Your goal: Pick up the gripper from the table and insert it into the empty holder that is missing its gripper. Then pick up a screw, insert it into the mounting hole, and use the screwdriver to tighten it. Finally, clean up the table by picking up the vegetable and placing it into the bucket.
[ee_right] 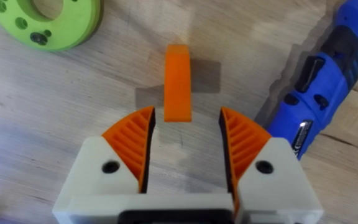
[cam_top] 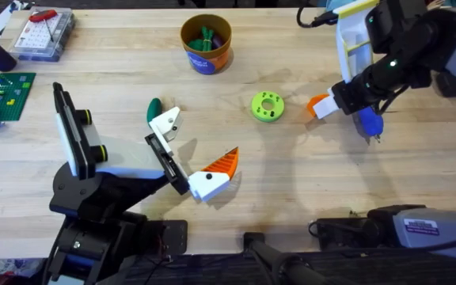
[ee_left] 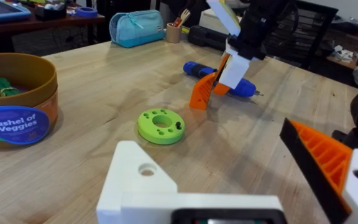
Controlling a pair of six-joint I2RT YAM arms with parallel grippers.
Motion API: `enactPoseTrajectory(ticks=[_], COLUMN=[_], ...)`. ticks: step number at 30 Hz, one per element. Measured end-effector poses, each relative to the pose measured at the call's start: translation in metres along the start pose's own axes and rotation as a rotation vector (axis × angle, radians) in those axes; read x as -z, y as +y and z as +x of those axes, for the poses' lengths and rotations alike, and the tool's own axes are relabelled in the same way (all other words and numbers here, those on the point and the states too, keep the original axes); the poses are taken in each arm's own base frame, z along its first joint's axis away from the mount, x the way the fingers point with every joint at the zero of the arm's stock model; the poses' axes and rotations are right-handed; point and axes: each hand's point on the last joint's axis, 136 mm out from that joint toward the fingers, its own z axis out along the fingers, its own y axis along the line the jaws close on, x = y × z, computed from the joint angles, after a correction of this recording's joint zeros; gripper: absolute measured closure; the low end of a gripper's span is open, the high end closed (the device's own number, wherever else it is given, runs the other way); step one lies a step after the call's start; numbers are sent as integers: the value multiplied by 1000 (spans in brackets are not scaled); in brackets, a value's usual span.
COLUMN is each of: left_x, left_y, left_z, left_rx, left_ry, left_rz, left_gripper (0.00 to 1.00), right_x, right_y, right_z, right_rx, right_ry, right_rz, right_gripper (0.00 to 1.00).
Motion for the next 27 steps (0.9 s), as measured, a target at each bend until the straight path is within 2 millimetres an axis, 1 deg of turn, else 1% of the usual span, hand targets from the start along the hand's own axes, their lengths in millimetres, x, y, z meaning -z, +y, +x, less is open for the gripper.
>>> enactPoseTrajectory(ticks=[11, 23, 25, 26, 27], left_x=[0, 0, 0, 0, 0], left_y=[0, 0, 0, 0, 0], left_z=[0, 0, 0, 0, 0], left_rx=[2, 2, 2, 2, 2], left_ry=[2, 2, 2, 2, 2], left_rz=[-1, -1, -1, -1, -1], left_gripper=[9, 9, 9, 9, 9], right_x=[-1, -1, -1, 3, 6], right_y=[9, 11, 13, 14, 13], right_z=[4, 6, 10, 14, 11], right_rx=[-1, -4, -11, -19, -23], right_ry=[16, 23, 43, 62, 60], right_rz=[-50, -62, -67, -72, -71], right_gripper=[413, 413, 413, 413, 413])
